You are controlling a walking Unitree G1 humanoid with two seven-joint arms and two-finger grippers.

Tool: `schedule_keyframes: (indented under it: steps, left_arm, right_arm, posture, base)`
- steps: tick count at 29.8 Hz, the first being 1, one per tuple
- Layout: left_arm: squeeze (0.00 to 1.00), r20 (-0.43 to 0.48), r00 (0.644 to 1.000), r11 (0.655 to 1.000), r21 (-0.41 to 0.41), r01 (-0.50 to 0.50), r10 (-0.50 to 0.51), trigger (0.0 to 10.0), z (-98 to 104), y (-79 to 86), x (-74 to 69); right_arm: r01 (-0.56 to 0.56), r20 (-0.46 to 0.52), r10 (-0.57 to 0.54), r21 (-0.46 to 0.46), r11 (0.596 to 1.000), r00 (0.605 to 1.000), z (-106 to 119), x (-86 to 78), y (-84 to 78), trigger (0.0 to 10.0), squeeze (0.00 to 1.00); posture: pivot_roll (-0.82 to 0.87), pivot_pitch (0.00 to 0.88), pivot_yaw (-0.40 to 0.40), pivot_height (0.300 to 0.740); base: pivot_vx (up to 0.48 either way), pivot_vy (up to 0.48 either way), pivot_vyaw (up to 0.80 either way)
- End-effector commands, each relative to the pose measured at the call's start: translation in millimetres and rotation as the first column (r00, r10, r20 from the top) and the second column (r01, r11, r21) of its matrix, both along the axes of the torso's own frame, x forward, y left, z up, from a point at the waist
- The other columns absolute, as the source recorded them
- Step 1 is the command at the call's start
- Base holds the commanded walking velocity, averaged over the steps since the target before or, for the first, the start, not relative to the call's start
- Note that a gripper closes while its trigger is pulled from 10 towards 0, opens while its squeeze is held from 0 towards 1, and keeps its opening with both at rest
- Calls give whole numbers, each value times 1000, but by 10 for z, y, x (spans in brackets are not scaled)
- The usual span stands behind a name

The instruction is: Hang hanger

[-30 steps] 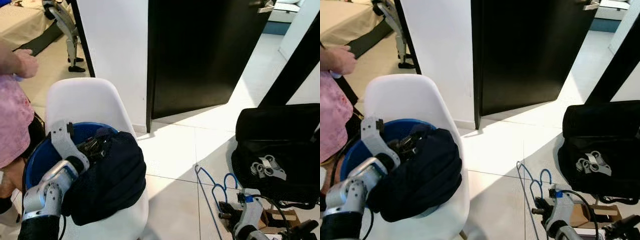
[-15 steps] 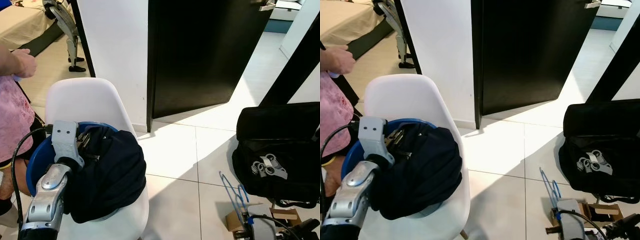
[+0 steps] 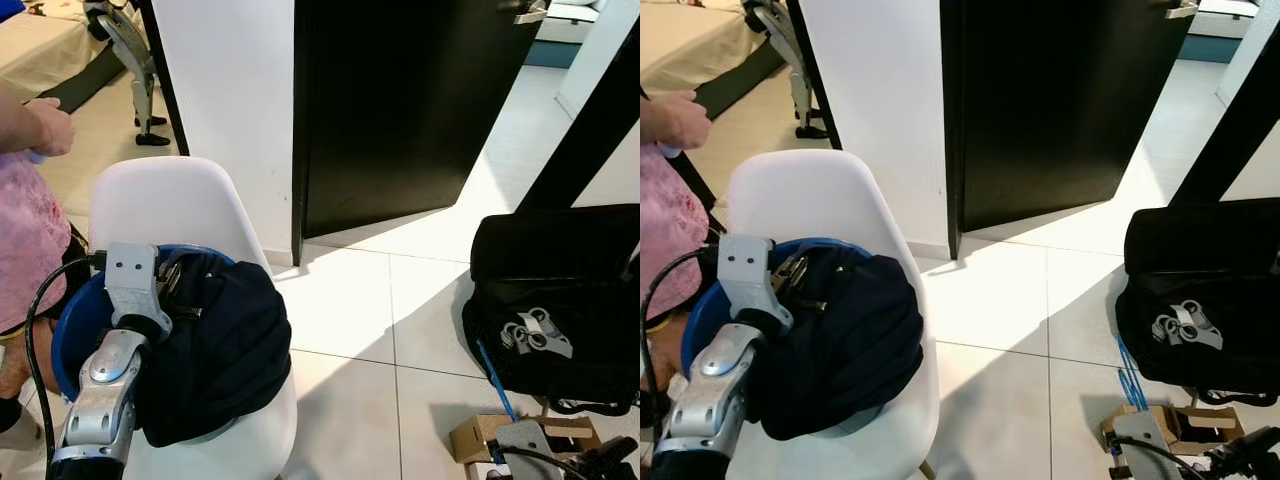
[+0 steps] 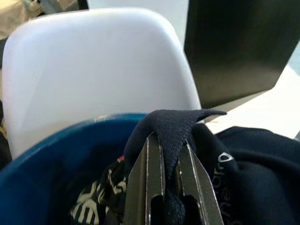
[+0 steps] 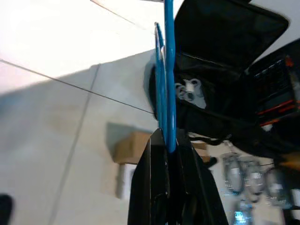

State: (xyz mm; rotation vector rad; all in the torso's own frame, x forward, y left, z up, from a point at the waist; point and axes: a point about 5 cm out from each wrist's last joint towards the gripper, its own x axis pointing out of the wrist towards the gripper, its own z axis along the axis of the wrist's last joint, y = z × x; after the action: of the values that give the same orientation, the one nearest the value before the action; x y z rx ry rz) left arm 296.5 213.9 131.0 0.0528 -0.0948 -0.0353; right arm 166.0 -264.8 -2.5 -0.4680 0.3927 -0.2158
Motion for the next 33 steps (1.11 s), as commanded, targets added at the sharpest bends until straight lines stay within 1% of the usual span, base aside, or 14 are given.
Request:
schedule_keyframes:
  steps: [1,2,3,5,6,7,8,10,13,17,22,27,30,33]
  left_arm:
    - [0,-21,1000,1000,-17,-10,10,10000,-74,-10,-13]
    - [0,-20,1000,1000,-21,-11,11,10000,-70,-12,-13]
    - [0,-20,1000,1000,-21,-11,11,10000,-70,-12,-13]
    - [0,-30,999,999,-34,-19,18,10000,-99,-21,-19]
    - [0,-30,999,999,-34,-19,18,10000,-99,-21,-19]
    - [0,-38,999,999,-42,-23,21,10000,-123,-27,-17]
    - [0,-38,999,999,-42,-23,21,10000,-123,-27,-17]
    - [0,-69,997,997,-67,-40,35,10000,-214,-48,-15]
    - [0,-102,994,994,-94,-50,40,10000,-316,-68,-37]
    - [0,-139,990,994,-101,-44,30,10000,-433,-103,-108]
    - [0,-174,984,994,-98,-45,28,10000,-532,-120,-159]
    - [0,-175,984,994,-96,-43,25,10000,-538,-126,-166]
    - [0,-153,988,995,-83,-47,34,10000,-471,-138,-120]
    - [0,-152,987,996,-74,-56,44,10000,-459,-140,-101]
  right_arm:
    - [63,3,-64,89,994,998,8,64,-22,10000,0]
    - [73,14,-76,124,990,997,33,123,-8,10000,0]
    - [73,14,-76,124,990,997,33,123,-8,10000,0]
    - [100,26,-107,193,976,994,64,262,1,10000,0]
    - [100,26,-107,193,976,994,64,262,1,10000,0]
    - [97,25,-106,251,963,994,74,350,22,10000,0]
    - [97,25,-106,251,963,994,74,350,22,10000,0]
    - [38,59,-60,317,948,996,135,572,103,10000,0]
    - [8,71,-34,340,940,997,148,697,159,10000,0]
    - [7,33,-21,368,930,999,63,716,200,10000,0]
    - [29,16,-39,402,915,999,32,729,197,10000,0]
    - [32,12,-40,409,912,999,25,731,196,10000,0]
    - [27,8,-34,452,892,999,0,732,199,10000,0]
    - [21,9,-28,464,886,1000,-9,734,200,10000,0]
  posture:
    - [-51,118,-24,740]
    - [-51,118,-24,740]
    - [-51,118,-24,740]
    - [-54,110,-26,740]
    - [-54,110,-26,740]
    - [-53,112,-25,740]
    - [-53,112,-25,740]
    - [-40,107,-33,740]
    - [-34,111,-41,740]
    - [-27,116,-42,740]
    - [-25,116,-42,740]
    - [-26,119,-45,740]
    - [-20,129,-34,740]
    - [-15,132,-39,740]
  base:
    - [0,0,0]
    - [0,0,0]
    - [0,0,0]
    - [0,0,0]
    - [0,0,0]
    - [0,0,0]
    - [0,0,0]
    - [0,0,0]
    - [0,0,0]
    - [0,0,0]
    - [0,0,0]
    - [0,0,0]
    - [0,0,0]
    - [0,0,0]
